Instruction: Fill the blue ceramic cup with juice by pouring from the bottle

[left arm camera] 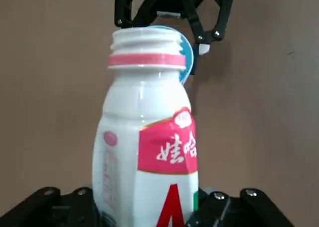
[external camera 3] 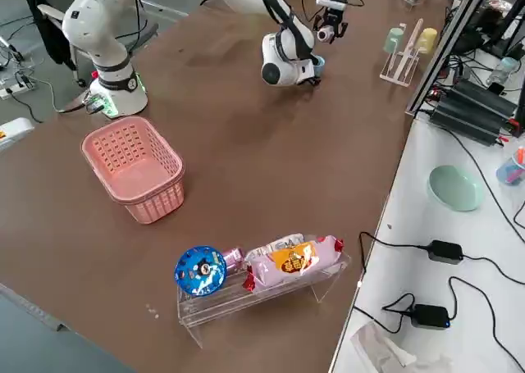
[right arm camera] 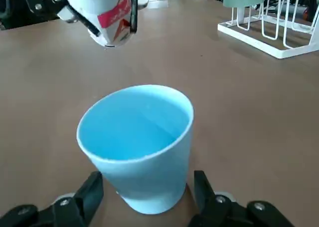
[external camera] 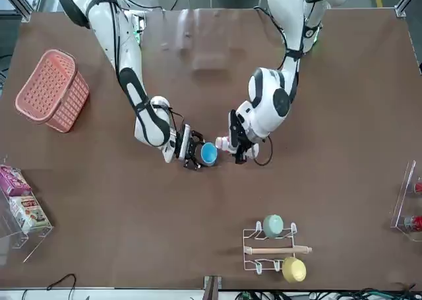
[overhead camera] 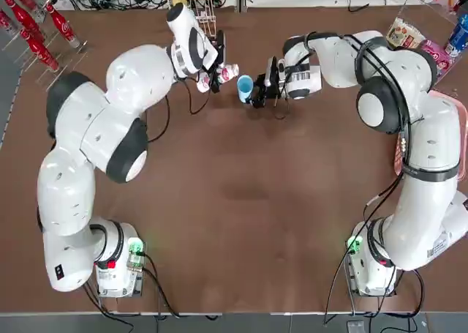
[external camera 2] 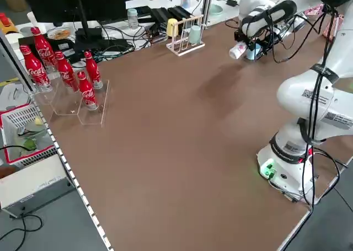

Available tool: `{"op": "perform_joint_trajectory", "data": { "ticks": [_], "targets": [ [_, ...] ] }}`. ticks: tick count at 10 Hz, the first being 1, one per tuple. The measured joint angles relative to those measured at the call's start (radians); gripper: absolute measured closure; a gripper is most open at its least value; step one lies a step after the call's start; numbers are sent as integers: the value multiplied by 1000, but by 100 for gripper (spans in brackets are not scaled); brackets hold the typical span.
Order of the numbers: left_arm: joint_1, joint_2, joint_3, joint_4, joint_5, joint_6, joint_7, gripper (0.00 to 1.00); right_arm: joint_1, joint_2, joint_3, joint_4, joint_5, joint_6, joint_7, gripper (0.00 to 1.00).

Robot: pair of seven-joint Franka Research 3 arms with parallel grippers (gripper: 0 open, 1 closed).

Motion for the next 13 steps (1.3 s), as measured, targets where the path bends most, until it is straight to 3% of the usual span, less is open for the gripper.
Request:
{"op": "perform_joint_trajectory", "data": {
  "ticks": [13],
  "targets": [
    [-47, 54, 33, 55, 114, 1, -130, 58, 0, 0, 7, 0, 1, -1, 0, 18]
  ]
}}
